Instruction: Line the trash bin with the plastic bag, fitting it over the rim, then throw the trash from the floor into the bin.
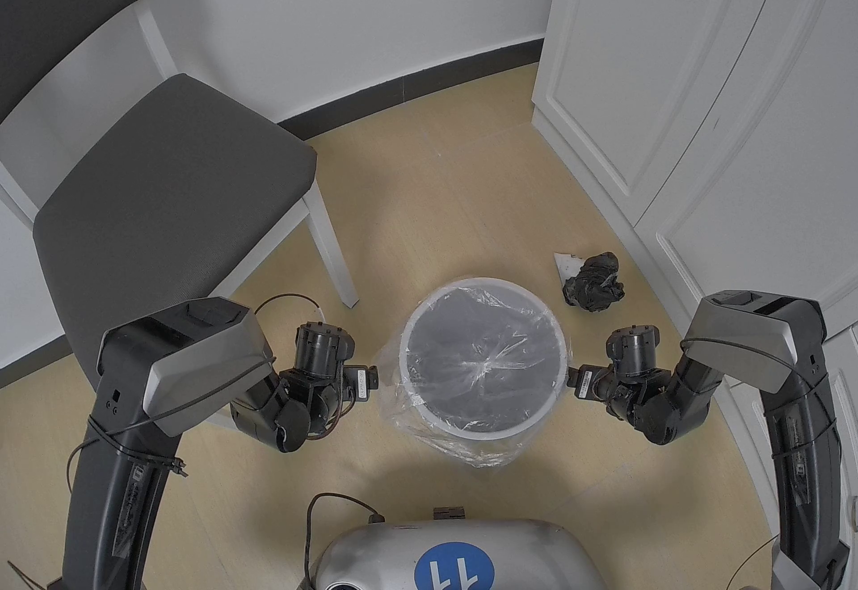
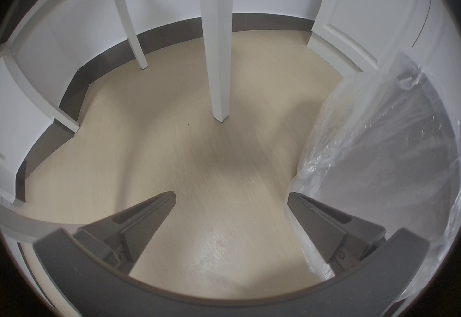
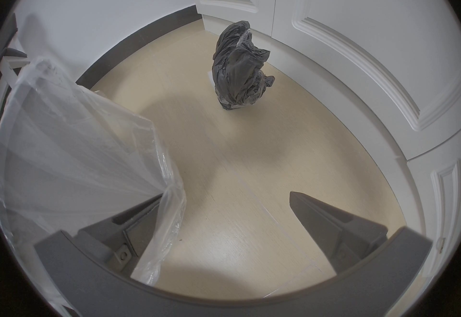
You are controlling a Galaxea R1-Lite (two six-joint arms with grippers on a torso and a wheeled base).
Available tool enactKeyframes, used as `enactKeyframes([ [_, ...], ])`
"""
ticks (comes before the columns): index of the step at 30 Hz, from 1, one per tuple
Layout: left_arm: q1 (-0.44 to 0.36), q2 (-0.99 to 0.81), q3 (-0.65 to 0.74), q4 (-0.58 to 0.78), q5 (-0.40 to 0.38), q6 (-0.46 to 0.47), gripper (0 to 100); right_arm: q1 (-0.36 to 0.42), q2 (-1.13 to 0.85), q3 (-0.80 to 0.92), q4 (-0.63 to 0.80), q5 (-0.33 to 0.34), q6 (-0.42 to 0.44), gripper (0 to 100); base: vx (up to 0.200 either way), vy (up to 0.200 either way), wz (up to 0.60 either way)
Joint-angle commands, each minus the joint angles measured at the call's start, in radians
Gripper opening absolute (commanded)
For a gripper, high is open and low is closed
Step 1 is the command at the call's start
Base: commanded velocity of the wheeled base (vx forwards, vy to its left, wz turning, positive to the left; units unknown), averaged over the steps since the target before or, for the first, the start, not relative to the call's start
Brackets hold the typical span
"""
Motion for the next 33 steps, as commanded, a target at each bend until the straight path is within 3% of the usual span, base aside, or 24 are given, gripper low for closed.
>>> enactKeyframes([
  [1,0.001,-0.056,0.066,-0.033,0.001,-0.035,100,-0.007,-0.062,0.029,0.002,0.0,0.006,100,0.0,0.0,0.0],
  [6,-0.006,-0.168,0.233,-0.107,-0.004,-0.077,100,-0.015,-0.224,0.149,0.016,0.032,-0.008,100,0.0,0.0,0.0],
  [8,-0.015,-0.256,0.352,-0.138,-0.016,-0.07,100,-0.033,-0.324,0.221,0.016,0.099,-0.034,100,0.0,0.0,0.0],
  [10,-0.017,-0.282,0.385,-0.144,-0.028,-0.069,100,-0.041,-0.35,0.241,0.018,0.121,-0.045,100,0.0,0.0,0.0],
  [13,-0.017,-0.385,0.494,-0.174,-0.136,-0.067,100,-0.079,-0.396,0.281,0.016,0.161,-0.085,100,0.0,0.0,0.0],
  [16,-0.02,-0.434,0.543,-0.185,-0.163,-0.051,100,-0.099,-0.39,0.281,0.018,0.162,-0.1,100,0.0,0.0,0.0],
  [22,-0.018,-0.494,0.606,-0.27,-0.171,0.14,100,-0.127,-0.307,0.267,0.016,0.15,-0.169,100,0.0,0.0,0.0],
  [28,-0.015,-0.517,0.547,-0.302,-0.243,0.181,100,-0.121,-0.241,0.244,0.013,0.147,-0.172,100,0.0,0.0,0.0],
  [29,-0.006,-0.529,0.514,-0.29,-0.292,0.186,100,-0.116,-0.215,0.233,0.013,0.139,-0.172,100,0.0,0.0,0.0],
  [33,0.012,-0.566,0.466,-0.253,-0.357,0.189,100,-0.116,-0.166,0.213,0.013,0.113,-0.172,100,0.0,0.0,0.0],
])
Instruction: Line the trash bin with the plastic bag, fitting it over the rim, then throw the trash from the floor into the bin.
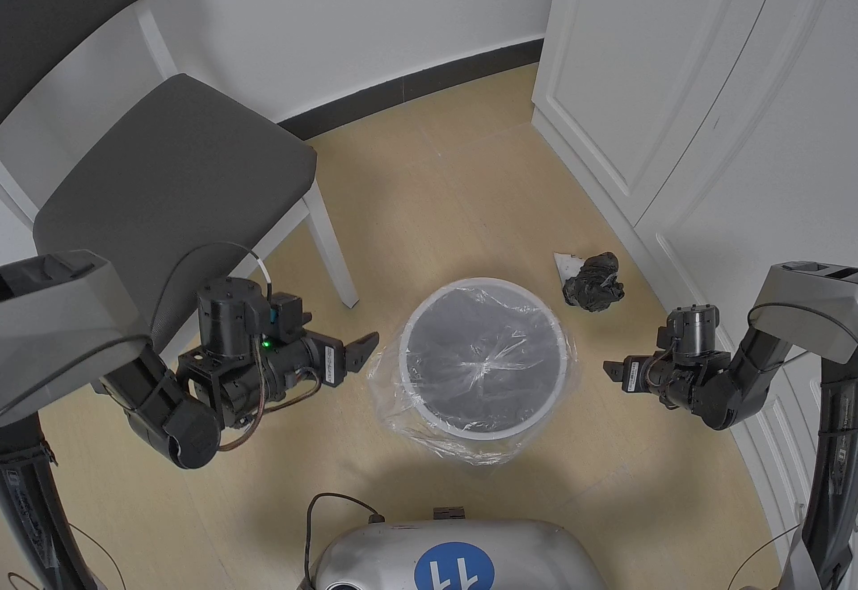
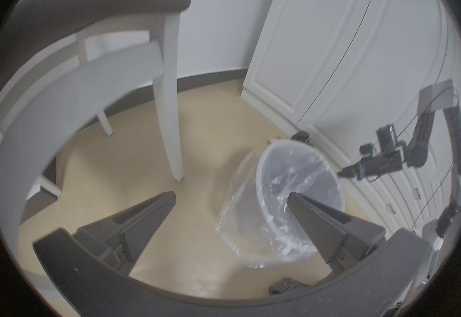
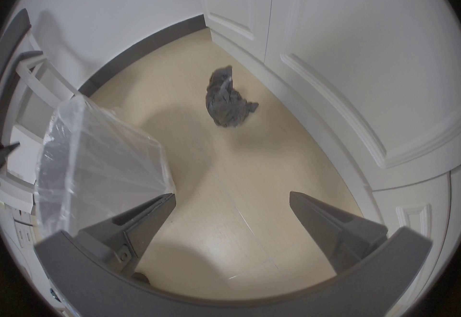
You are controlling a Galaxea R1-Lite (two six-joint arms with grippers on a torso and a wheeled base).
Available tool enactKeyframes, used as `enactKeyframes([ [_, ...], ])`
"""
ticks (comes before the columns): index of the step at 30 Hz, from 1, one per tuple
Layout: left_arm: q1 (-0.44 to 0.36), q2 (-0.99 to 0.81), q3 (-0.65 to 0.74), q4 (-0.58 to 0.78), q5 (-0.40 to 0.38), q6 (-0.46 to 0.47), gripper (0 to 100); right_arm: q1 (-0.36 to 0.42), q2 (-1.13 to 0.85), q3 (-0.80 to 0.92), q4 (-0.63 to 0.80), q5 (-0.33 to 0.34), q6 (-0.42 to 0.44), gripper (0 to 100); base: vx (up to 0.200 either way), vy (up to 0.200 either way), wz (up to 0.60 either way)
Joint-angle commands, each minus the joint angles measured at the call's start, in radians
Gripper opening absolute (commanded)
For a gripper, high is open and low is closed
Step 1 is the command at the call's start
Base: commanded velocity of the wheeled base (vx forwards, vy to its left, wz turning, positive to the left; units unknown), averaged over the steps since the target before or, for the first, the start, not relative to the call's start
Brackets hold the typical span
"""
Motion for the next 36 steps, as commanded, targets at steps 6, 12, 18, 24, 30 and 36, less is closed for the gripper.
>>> enactKeyframes([
  [6,0.036,-0.099,0.015,0.022,-0.058,-0.008,100,0.002,0.135,-0.071,-0.004,-0.039,0.002,100,0.0,0.0,0.0],
  [12,0.033,-0.114,0.161,-0.06,-0.058,-0.01,100,0.002,0.165,-0.128,-0.005,-0.073,0.019,100,0.0,0.0,0.0],
  [18,0.029,-0.097,0.197,-0.105,-0.058,-0.01,100,0.0,0.187,-0.197,-0.002,-0.137,0.042,100,0.0,0.0,0.0],
  [24,0.027,-0.068,0.191,-0.106,-0.054,-0.008,100,0.003,0.225,-0.282,0.022,-0.126,0.03,100,0.0,0.0,0.0],
  [30,0.026,-0.059,0.185,-0.106,-0.051,-0.01,100,0.039,0.262,-0.474,0.24,-0.126,0.028,100,0.0,0.0,0.0],
  [36,0.027,-0.042,0.177,-0.128,-0.051,-0.01,100,0.074,0.305,-0.583,0.346,-0.126,0.028,100,0.0,0.0,0.0],
])
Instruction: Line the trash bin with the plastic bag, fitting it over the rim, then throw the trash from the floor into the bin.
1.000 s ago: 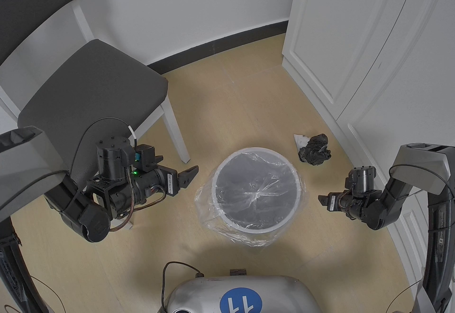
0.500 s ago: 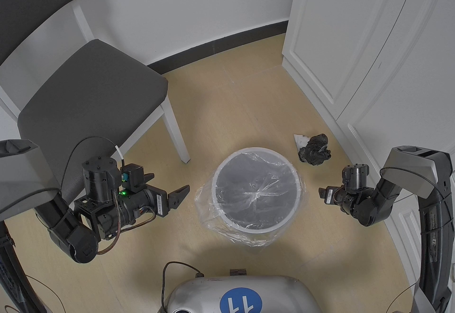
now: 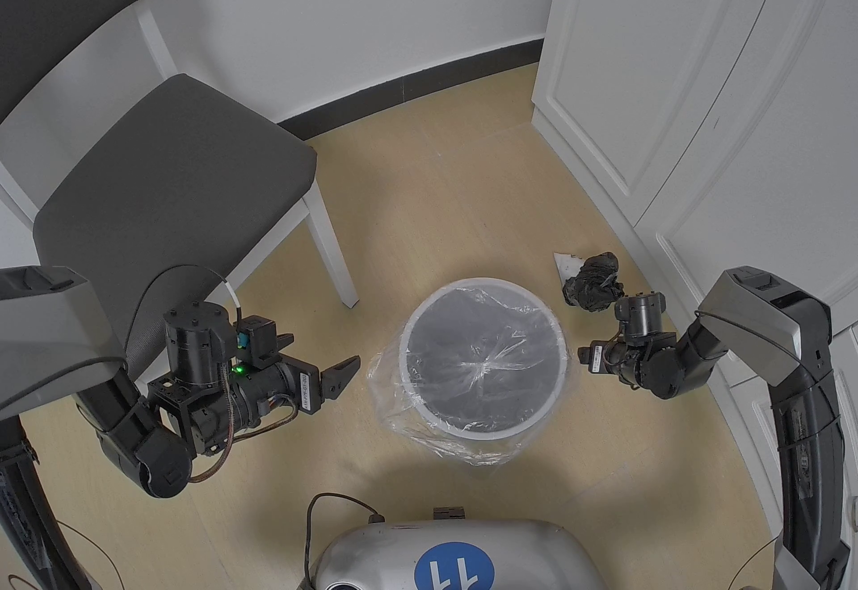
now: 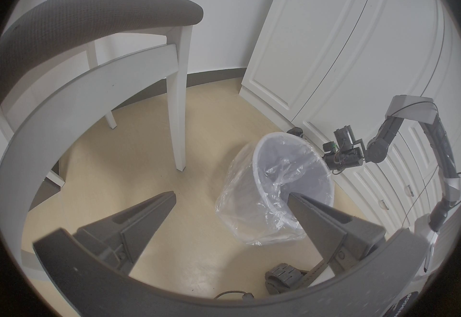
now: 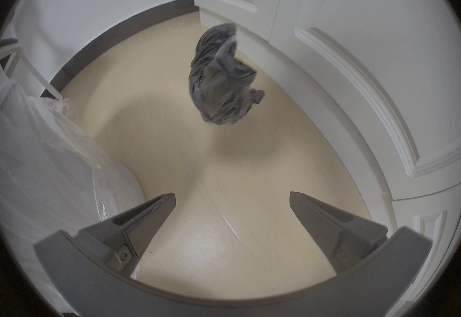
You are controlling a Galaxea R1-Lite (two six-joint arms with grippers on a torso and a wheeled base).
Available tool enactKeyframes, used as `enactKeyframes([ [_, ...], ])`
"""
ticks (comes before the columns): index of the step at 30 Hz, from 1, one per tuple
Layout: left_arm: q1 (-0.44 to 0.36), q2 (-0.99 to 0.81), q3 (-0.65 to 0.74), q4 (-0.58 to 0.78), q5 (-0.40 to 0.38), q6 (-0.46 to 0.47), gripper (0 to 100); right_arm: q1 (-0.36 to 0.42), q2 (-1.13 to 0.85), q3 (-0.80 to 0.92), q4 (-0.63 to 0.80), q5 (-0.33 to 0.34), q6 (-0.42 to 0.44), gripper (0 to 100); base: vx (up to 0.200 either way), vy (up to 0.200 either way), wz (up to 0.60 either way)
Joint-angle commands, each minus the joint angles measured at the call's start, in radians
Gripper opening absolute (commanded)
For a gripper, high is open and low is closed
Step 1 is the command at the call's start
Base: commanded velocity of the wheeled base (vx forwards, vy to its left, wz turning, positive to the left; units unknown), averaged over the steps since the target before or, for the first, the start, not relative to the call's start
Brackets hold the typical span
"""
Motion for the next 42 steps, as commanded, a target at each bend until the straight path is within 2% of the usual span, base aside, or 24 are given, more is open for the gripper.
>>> enactKeyframes([
  [1,0.0,0.035,-0.007,-0.037,0.0,-0.001,100,0.046,0.06,-0.108,0.063,0.002,-0.001,100,0.0,0.0,0.0],
  [6,-0.001,0.073,-0.005,-0.1,0.004,-0.001,100,0.053,0.085,-0.134,0.065,0.004,0.001,100,0.0,0.0,0.0],
  [13,-0.017,0.081,-0.007,-0.107,0.002,-0.003,100,0.058,0.083,-0.13,0.06,0.03,0.021,100,0.0,0.0,0.0],
  [14,-0.03,0.081,-0.008,-0.107,0.002,-0.003,100,0.07,0.086,-0.127,0.059,0.03,0.053,100,0.0,0.0,0.0],
  [23,-0.055,0.087,-0.01,-0.107,0.004,-0.004,100,0.092,0.04,-0.053,0.051,-0.001,0.098,100,0.0,0.0,0.0],
  [26,-0.07,0.104,-0.008,-0.107,0.005,-0.003,100,0.067,-0.009,-0.015,0.052,-0.029,0.076,100,0.0,0.0,0.0],
  [31,-0.089,0.136,-0.018,-0.107,0.022,-0.003,100,0.049,-0.053,0.022,0.054,-0.029,0.036,100,0.0,0.0,0.0],
  [34,-0.106,0.159,-0.039,-0.106,0.077,-0.003,100,0.041,-0.102,0.059,0.054,-0.029,0.024,100,0.0,0.0,0.0],
  [38,-0.13,0.188,-0.08,-0.097,0.155,-0.004,100,0.03,-0.196,0.146,0.054,-0.029,-0.04,100,0.0,0.0,0.0],
  [42,-0.159,0.2,-0.105,-0.087,0.194,-0.029,100,0.018,-0.239,0.185,0.051,-0.029,-0.08,100,0.0,0.0,0.0],
])
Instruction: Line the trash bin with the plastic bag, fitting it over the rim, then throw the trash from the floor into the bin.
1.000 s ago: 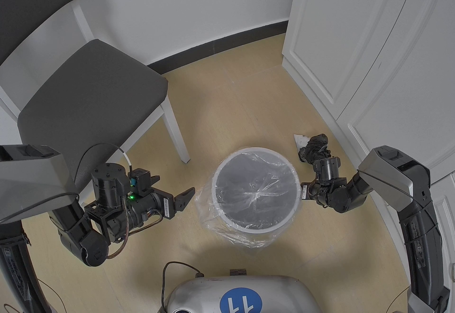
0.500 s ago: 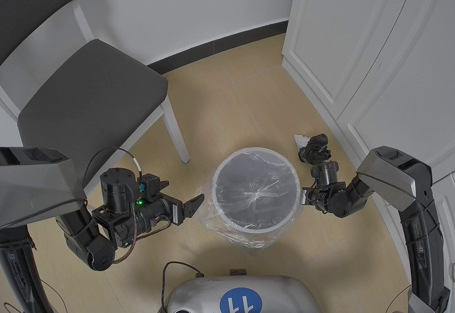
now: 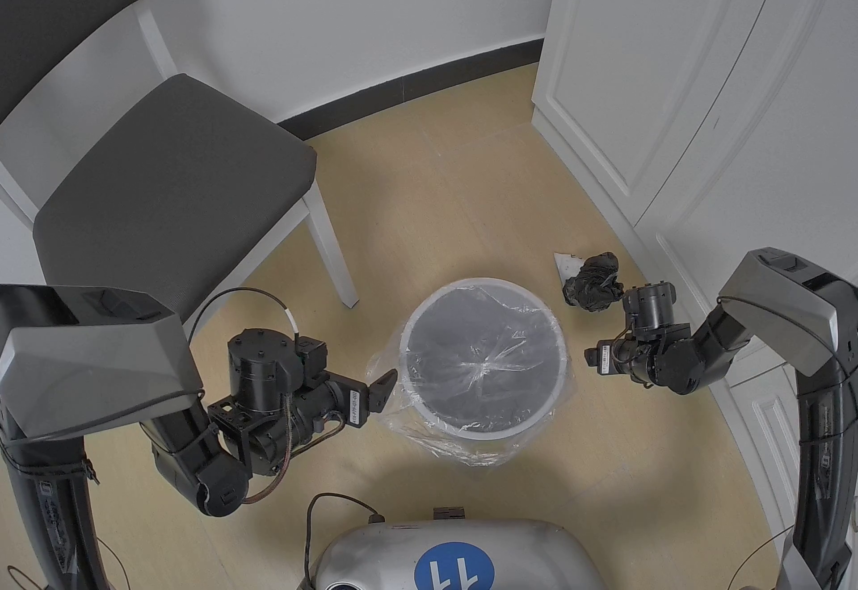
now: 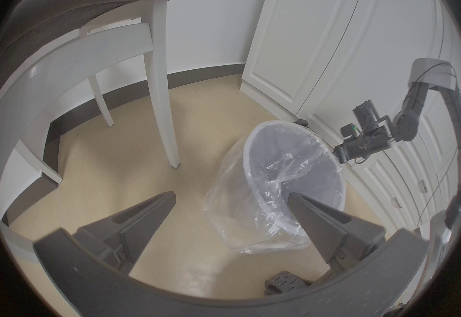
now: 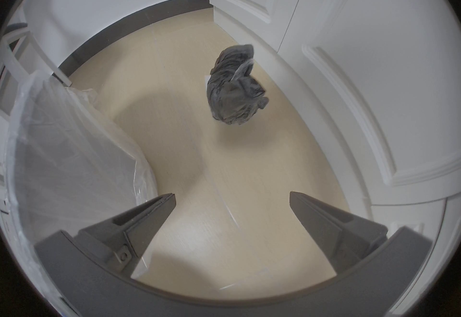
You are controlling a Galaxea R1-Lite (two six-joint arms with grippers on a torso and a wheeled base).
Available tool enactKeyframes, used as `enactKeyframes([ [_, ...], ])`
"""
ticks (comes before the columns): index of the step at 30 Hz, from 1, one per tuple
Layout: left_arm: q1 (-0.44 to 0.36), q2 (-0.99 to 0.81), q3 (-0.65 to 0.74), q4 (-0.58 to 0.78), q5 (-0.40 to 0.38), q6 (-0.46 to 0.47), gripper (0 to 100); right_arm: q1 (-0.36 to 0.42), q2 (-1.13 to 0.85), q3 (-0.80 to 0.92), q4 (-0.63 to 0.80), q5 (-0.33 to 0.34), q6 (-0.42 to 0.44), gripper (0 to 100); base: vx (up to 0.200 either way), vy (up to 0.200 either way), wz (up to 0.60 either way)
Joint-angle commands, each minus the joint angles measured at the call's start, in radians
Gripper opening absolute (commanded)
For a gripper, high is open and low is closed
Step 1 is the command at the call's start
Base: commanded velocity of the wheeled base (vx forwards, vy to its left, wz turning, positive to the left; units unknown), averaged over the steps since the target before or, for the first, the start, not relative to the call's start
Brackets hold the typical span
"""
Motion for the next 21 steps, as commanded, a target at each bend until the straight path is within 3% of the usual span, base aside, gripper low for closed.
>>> enactKeyframes([
  [1,-0.039,0.036,-0.039,0.01,0.026,-0.021,100,-0.014,-0.088,0.051,-0.003,-0.001,-0.019,100,0.0,0.0,0.0],
  [8,-0.1,0.081,-0.111,0.093,0.079,-0.101,100,-0.036,-0.125,0.054,-0.003,0.001,-0.022,100,0.0,0.0,0.0],
  [21,-0.12,0.16,-0.19,0.139,0.124,-0.121,100,-0.033,-0.168,0.083,-0.005,0.001,-0.033,100,0.0,0.0,0.0],
])
